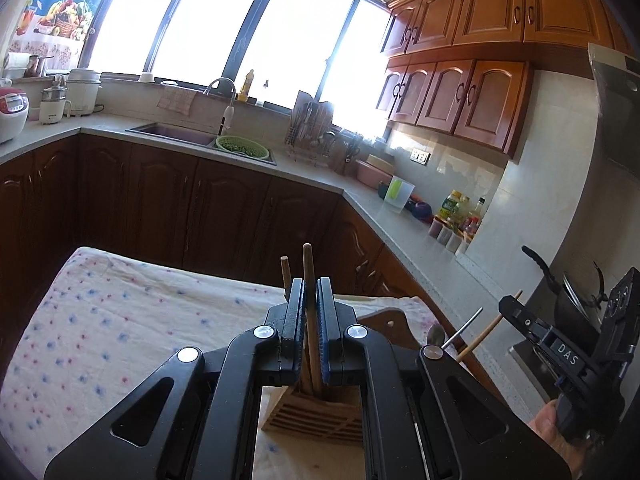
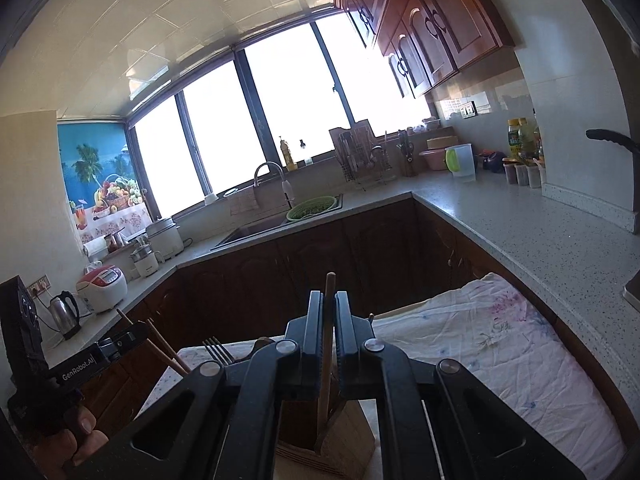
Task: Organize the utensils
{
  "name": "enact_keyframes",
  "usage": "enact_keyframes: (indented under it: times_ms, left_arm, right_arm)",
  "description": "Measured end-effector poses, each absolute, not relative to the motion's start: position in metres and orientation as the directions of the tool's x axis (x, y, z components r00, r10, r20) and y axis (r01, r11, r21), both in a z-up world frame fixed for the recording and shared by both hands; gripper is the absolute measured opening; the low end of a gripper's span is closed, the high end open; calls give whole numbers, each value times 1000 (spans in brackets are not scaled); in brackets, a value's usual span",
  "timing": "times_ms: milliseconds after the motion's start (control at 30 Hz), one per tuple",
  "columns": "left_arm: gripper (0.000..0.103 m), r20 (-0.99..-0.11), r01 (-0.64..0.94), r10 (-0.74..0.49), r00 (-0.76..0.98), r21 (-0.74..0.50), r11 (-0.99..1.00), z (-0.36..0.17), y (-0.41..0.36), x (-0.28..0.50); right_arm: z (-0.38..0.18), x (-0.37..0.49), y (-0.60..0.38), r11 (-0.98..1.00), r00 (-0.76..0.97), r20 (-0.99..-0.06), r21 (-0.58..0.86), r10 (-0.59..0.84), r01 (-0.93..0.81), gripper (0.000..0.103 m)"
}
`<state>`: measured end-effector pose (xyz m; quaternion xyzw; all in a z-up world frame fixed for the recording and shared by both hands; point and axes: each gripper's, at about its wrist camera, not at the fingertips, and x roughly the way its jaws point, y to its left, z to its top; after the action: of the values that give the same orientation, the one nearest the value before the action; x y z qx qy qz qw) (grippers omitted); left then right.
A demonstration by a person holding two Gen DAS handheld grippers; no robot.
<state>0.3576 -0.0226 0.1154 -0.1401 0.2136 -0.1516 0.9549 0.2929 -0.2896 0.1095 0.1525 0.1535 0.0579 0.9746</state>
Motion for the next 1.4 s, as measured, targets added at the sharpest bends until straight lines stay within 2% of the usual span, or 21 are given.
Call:
enact_keyframes:
  times_ms: [167,567,633,667,700,733,767,800,833,867,900,933,967,1000,1033,1167,1400]
  left_arm:
    - [5,-414,233,-348,841,-304,924,103,-31,360]
    - [6,-445,232,-345,826,-288,929,107,-36,364]
    - [12,-448,232,-361,818,-318,919,109,-33,363]
    - [18,-438,235,-369,820,-332,914,110,-31,360]
    - [29,-433,232,-368,823,-336,913,111,-29,356]
    - [34,-425,230,-368,827,-340,912,113,-26,351]
    - [37,-412,234,-371,832,-346,908,115,-24,345]
    - [42,-403,234,-371,837,-348,908,117,-22,340]
    - [48,-402,225,-362,841,-348,910,119,-19,334]
    - [65,-397,214,-353,847,-353,911,121,-14,328]
    - [74,-385,204,-347,855,-364,909,123,-9,321]
    - [78,-376,194,-341,862,-376,906,124,-3,314]
    - [85,-374,181,-333,866,-386,905,124,3,307]
    - [90,-378,164,-322,868,-393,905,124,9,301]
    - [91,-384,149,-314,868,-403,903,122,14,294]
    - [95,-414,105,-295,861,-423,900,110,33,267]
    - [95,-498,38,-258,828,-408,912,75,54,219]
  right_arm:
    - [110,296,-289,952,940,-300,300,161,-68,6]
    - [112,297,-288,951,931,-325,301,167,-66,7]
    - [112,296,-288,948,928,-330,312,175,-68,11]
    - [112,295,-289,944,926,-329,322,182,-71,13]
    - [113,293,-290,941,928,-323,330,186,-74,20]
    - [114,289,-291,939,931,-313,335,185,-74,28]
    - [116,285,-293,937,936,-300,341,181,-72,33]
    - [118,279,-296,934,942,-284,351,177,-70,43]
    - [121,273,-299,930,949,-266,360,171,-67,47]
    - [123,266,-301,927,954,-249,369,166,-65,47]
    - [125,260,-304,924,958,-234,377,164,-67,52]
    - [127,253,-307,919,962,-218,387,165,-70,67]
    - [128,246,-309,915,966,-201,397,164,-73,75]
    - [128,238,-312,910,970,-182,408,164,-77,89]
    - [128,231,-314,906,972,-168,416,163,-80,96]
    - [116,202,-318,898,966,-181,430,183,-89,101]
    - [70,160,-324,891,932,-308,453,190,-31,101]
